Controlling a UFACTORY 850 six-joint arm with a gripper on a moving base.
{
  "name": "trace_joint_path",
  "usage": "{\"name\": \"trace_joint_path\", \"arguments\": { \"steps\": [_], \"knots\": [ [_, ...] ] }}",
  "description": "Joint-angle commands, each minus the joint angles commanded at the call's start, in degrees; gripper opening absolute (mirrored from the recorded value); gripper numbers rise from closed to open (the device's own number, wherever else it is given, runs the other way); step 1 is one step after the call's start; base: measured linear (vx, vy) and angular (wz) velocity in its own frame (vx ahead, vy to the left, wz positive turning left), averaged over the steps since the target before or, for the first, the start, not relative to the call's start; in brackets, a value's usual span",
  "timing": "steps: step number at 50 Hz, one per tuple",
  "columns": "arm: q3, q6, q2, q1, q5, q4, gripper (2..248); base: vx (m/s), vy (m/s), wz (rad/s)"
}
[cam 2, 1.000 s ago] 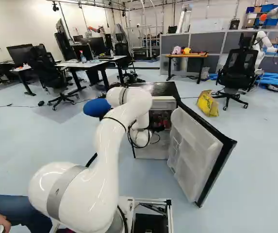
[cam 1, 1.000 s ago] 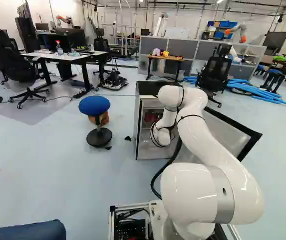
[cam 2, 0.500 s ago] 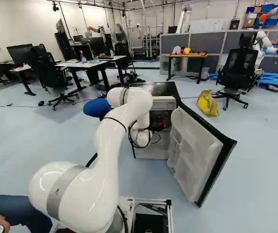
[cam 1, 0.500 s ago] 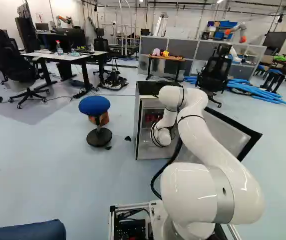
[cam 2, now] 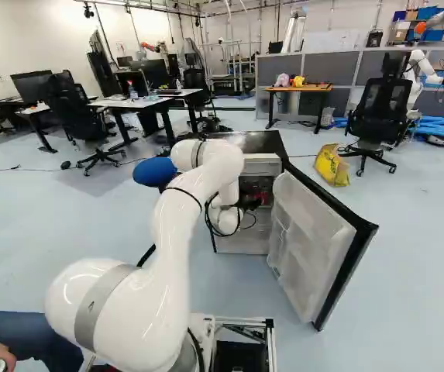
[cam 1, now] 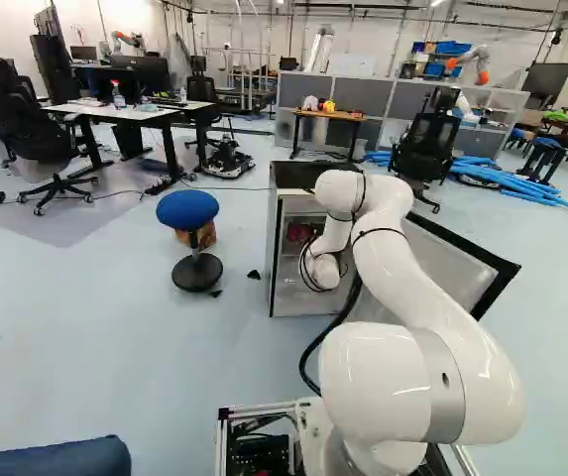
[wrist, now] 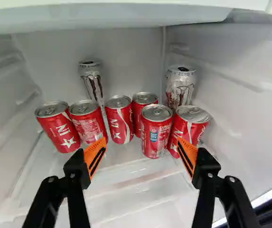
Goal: Grab a drink from the fridge
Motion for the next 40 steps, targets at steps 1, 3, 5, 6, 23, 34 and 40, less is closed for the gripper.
{"name": "trace_joint_path", "arguments": {
  "steps": [1, 3, 5, 6, 23, 34, 40],
  "knots": [
    [0.00, 0.00, 0.00, 0.00, 0.00, 0.00, 207, 0.000, 0.000, 0.000],
    [0.00, 0.00, 0.00, 0.00, 0.00, 0.00, 207, 0.000, 0.000, 0.000],
    [0.00, 0.00, 0.00, 0.00, 0.00, 0.00, 204, 0.000, 0.000, 0.000],
    [0.00, 0.00, 0.00, 0.00, 0.00, 0.00, 204, 0.000, 0.000, 0.000],
    [0.00, 0.00, 0.00, 0.00, 0.00, 0.00, 176, 0.000, 0.000, 0.000],
    [0.00, 0.00, 0.00, 0.00, 0.00, 0.00, 177, 0.000, 0.000, 0.000],
    [0.00, 0.00, 0.00, 0.00, 0.00, 0.00, 177, 0.000, 0.000, 0.000]
  ]
}}
